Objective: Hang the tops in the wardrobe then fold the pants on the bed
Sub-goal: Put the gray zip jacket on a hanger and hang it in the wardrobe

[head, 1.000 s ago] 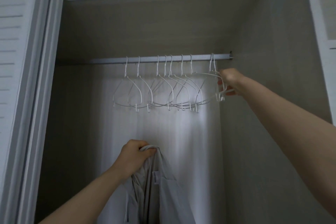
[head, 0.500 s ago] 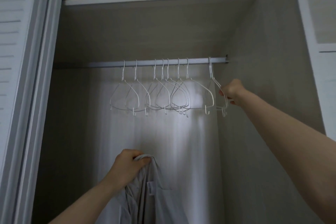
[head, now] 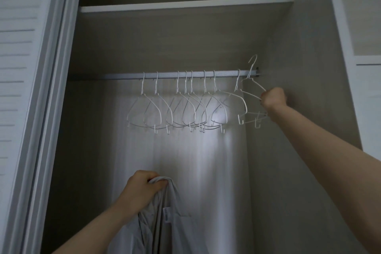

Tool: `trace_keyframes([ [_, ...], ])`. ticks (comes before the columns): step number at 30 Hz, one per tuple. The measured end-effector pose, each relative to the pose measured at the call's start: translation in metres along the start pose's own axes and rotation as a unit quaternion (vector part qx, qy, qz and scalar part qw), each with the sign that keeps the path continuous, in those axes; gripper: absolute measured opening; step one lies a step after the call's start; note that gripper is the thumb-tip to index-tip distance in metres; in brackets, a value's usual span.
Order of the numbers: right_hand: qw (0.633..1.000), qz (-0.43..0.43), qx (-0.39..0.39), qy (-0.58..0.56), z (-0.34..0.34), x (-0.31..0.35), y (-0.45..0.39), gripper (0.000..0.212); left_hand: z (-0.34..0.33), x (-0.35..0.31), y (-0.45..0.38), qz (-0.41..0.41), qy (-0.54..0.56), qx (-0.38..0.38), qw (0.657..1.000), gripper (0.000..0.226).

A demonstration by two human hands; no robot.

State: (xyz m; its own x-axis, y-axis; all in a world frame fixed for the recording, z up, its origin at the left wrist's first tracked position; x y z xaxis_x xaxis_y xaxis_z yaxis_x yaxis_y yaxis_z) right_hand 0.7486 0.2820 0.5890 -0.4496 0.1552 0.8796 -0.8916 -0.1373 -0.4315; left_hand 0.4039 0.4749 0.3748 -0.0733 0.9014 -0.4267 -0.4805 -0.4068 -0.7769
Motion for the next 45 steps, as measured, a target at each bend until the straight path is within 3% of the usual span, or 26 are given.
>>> trace_keyframes([
  [4, 0.998, -0.003, -0.041, -0.039, 0.017, -0.009, 0.010, 0.026, 0.000, -0.007, 0.006, 0.002, 0.018, -0.005, 1.000, 0.031],
  [10, 0.998, -0.027, -0.027, -0.055, 0.038, -0.036, 0.047, 0.024, 0.007, -0.021, 0.013, -0.009, 0.022, -0.027, 0.999, 0.026],
  [16, 0.996, -0.023, 0.047, -0.078, 0.050, -0.067, 0.094, 0.028, 0.009, -0.031, 0.020, -0.020, -0.017, -0.037, 0.999, 0.031],
  [19, 0.996, -0.011, 0.068, -0.048, 0.054, -0.084, 0.130, 0.019, 0.007, -0.036, 0.021, -0.018, -0.038, -0.029, 0.999, 0.038],
  [23, 0.988, -0.056, 0.130, -0.059, 0.058, -0.112, 0.182, 0.035, -0.001, -0.041, 0.023, -0.017, -0.071, -0.014, 0.997, 0.040],
  [27, 0.947, -0.166, 0.260, -0.095, 0.064, -0.137, 0.238, 0.026, -0.010, -0.036, 0.034, 0.015, -0.073, 0.000, 0.997, 0.037],
  [31, 0.897, -0.209, 0.368, -0.130, 0.079, -0.149, 0.275, 0.027, -0.013, -0.024, 0.043, 0.048, -0.103, 0.012, 0.993, 0.036],
  [37, 0.832, -0.150, 0.497, -0.197, 0.092, -0.136, 0.298, 0.027, -0.009, 0.008, 0.064, 0.120, -0.128, 0.014, 0.984, 0.037],
  [45, 0.803, -0.107, 0.555, -0.187, 0.084, -0.140, 0.298, 0.026, 0.010, 0.031, 0.090, 0.231, -0.094, -0.052, 0.967, 0.029],
])
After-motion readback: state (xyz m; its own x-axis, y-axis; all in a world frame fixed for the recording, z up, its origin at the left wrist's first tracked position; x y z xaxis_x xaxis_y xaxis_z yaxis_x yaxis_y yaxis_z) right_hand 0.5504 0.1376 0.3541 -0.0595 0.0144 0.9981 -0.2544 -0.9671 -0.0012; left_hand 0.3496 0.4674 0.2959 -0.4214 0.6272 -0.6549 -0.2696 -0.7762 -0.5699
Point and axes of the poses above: each hand's wrist, its own y-axis away from the middle knuckle, its own z-axis out of the back of the hand, x = y × z, the point moved 8 cm from there along -y, towards the middle knuckle, and after that the axes turned 15 degrees about -z, right-handed, at the moved point
